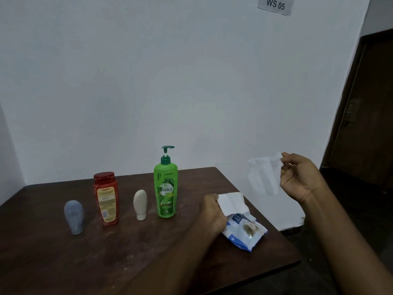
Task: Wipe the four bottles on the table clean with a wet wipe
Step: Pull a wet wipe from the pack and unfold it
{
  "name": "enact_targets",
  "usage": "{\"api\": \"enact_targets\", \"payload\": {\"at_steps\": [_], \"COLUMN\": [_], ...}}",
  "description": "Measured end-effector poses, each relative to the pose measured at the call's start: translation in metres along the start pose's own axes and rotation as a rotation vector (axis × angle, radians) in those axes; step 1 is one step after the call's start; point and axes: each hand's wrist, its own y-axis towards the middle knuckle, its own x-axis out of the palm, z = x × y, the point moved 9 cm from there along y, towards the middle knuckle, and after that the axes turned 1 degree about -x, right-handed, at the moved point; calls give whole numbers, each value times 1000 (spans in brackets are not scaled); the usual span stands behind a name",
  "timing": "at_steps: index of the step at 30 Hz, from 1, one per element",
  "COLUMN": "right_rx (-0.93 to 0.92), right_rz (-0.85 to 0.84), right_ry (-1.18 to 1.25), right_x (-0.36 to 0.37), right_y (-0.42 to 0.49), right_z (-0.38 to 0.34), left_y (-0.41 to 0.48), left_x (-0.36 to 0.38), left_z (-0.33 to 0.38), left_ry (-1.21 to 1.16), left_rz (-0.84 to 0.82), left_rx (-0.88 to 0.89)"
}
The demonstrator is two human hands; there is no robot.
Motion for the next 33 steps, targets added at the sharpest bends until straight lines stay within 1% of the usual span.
{"api": "enact_targets", "payload": {"at_steps": [3,5,7,9,16,18,19,21,22,25,26,28,29,33], "right_rx": [9,11,12,12,17,26,39,77,98,155,165,164,153,114], "right_rz": [-18,-14,-14,-21,-11,-12,-18,-41,-53,-98,-111,-115,-102,-66], "right_ry": [-40,-90,-155,-211,-282,-280,-273,-246,-232,-190,-180,-199,-224,-331], "right_x": [4,4,2,3,5,7,8,13,16,29,34,39,39,38], "right_y": [-3,-4,-4,-4,-6,-7,-8,-9,-9,-15,-17,-20,-20,-22], "right_z": [3,6,10,14,26,31,34,44,49,65,69,74,76,78], "left_y": [19,31,21,12,7,8,6,-9,-15,-36,-43,-57,-59,-57], "left_x": [-14,-20,-24,-28,-22,-20,-18,-10,-4,18,24,33,34,14], "left_z": [-7,-14,-6,7,39,45,47,45,39,13,11,15,19,50], "left_ry": [94,171,257,404,698,808,821,703,608,348,258,94,68,204], "left_rz": [73,70,123,196,232,214,193,118,57,-158,-220,-325,-345,-256], "left_rx": [20,8,68,158,306,344,360,374,327,54,11,23,52,309]}}
